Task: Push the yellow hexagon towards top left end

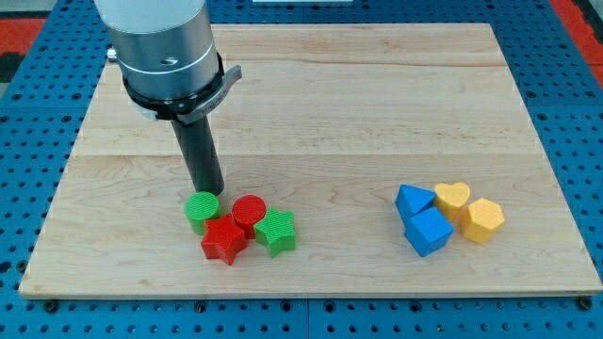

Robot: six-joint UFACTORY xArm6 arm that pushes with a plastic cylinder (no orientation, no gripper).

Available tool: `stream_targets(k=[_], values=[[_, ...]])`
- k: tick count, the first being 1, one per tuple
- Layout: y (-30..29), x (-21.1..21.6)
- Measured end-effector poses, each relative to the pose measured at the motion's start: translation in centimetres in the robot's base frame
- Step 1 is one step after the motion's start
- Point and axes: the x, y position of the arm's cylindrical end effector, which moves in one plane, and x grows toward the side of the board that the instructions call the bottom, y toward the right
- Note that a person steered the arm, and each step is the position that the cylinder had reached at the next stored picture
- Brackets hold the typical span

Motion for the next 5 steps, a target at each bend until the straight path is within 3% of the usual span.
stream_targets(k=[2,3,4,5], values=[[0.0,-0.1],[-3.0,-2.5],[-2.4,-7.2],[4.6,-13.2]])
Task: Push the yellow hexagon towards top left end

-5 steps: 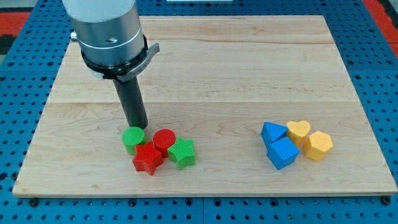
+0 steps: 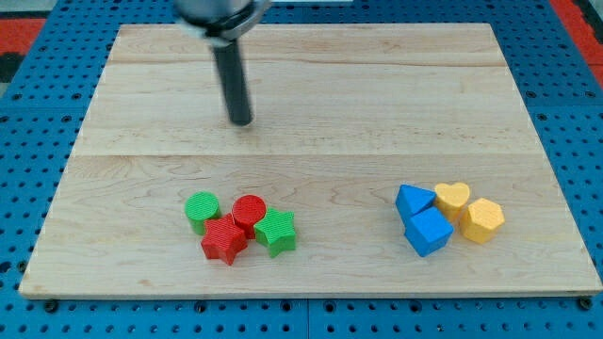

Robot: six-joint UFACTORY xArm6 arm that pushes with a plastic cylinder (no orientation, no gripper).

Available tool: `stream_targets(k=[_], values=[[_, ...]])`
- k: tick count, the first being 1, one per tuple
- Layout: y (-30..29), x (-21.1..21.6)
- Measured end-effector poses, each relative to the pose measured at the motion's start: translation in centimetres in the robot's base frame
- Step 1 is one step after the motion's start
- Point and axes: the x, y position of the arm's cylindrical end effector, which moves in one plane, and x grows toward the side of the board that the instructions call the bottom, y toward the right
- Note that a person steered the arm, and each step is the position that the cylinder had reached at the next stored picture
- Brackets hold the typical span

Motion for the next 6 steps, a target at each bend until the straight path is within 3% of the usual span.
stream_targets(k=[1,2,3,4,5,6], values=[[10.4,-2.0],[23.6,-0.8],[34.7,7.6],[36.4,18.7],[35.1,25.0],[34.5,25.0]])
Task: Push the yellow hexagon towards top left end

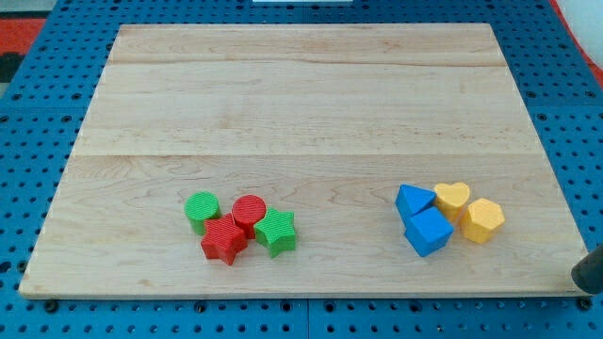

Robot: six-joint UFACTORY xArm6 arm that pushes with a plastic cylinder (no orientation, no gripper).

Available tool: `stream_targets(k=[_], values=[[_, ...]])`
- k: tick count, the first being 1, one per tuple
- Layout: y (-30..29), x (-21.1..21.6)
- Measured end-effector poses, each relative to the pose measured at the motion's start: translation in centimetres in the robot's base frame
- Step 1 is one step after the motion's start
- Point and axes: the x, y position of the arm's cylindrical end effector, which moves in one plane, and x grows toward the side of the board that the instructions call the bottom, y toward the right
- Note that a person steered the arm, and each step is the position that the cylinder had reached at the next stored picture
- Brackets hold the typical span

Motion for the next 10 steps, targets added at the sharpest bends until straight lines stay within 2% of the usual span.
stream_targets(k=[1,2,3,4,5,6,8,9,10], values=[[-0.2,0.0],[-0.9,-2.9],[-4.9,-4.4],[-5.7,-0.6],[-8.7,-8.6],[-14.0,-11.2],[-15.0,-21.5],[-14.5,-24.1],[-13.0,-24.4]])
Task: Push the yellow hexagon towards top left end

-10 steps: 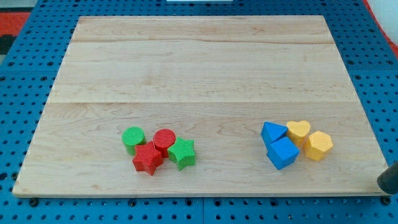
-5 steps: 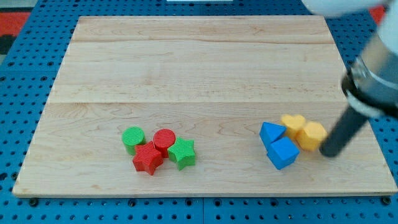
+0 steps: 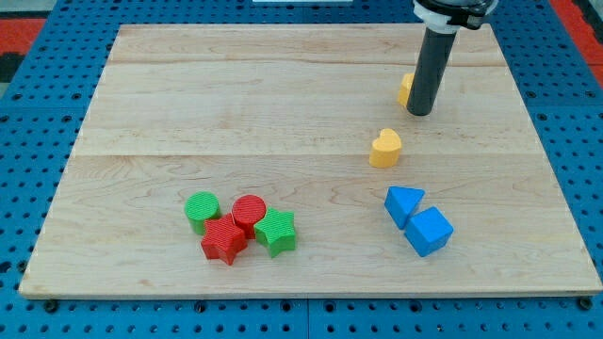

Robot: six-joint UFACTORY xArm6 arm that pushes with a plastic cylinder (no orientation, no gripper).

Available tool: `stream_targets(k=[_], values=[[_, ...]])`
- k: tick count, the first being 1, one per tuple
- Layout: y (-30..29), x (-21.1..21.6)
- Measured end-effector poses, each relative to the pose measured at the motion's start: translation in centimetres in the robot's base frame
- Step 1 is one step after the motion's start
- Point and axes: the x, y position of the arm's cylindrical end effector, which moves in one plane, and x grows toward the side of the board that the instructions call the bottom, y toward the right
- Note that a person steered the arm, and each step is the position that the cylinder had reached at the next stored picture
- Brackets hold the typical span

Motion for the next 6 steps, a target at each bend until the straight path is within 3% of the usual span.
stream_targets(k=[2,4,6], values=[[7.0,-1.2],[-9.0,-2.4],[-5.2,-4.4]])
